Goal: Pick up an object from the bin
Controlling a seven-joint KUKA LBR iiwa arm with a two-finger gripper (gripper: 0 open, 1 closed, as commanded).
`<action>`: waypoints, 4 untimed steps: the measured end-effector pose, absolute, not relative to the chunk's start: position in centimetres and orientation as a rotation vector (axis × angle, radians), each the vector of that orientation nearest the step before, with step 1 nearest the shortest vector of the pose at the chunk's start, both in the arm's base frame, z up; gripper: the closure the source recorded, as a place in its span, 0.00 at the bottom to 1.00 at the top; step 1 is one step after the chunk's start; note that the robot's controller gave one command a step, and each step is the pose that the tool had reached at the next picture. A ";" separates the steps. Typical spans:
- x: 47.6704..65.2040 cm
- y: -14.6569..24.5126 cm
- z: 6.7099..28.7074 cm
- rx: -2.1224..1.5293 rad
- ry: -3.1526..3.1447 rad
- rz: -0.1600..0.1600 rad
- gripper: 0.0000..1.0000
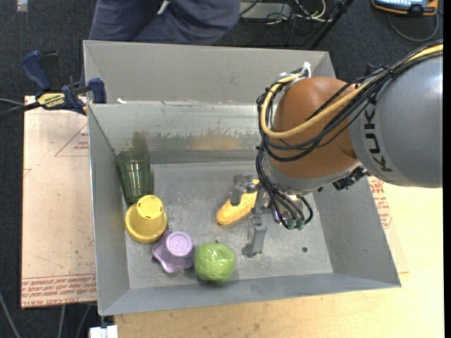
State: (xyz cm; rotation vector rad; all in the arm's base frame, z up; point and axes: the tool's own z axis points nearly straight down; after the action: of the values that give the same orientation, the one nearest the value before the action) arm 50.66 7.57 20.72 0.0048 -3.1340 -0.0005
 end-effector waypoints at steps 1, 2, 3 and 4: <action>50.8 7.5 21.2 0.001 -3.142 -0.002 0.00; 53.6 5.7 16.5 0.161 -3.141 -0.003 0.00; 57.9 2.4 9.1 -0.031 -3.149 -0.004 0.00; 59.7 2.0 7.0 0.288 -3.132 -0.003 0.00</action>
Offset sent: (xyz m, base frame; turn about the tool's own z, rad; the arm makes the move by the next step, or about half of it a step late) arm 0.0782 -0.0550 -0.1372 -0.2912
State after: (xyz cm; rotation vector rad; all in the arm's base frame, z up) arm 59.67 2.04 7.00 0.2884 -3.1323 -0.0028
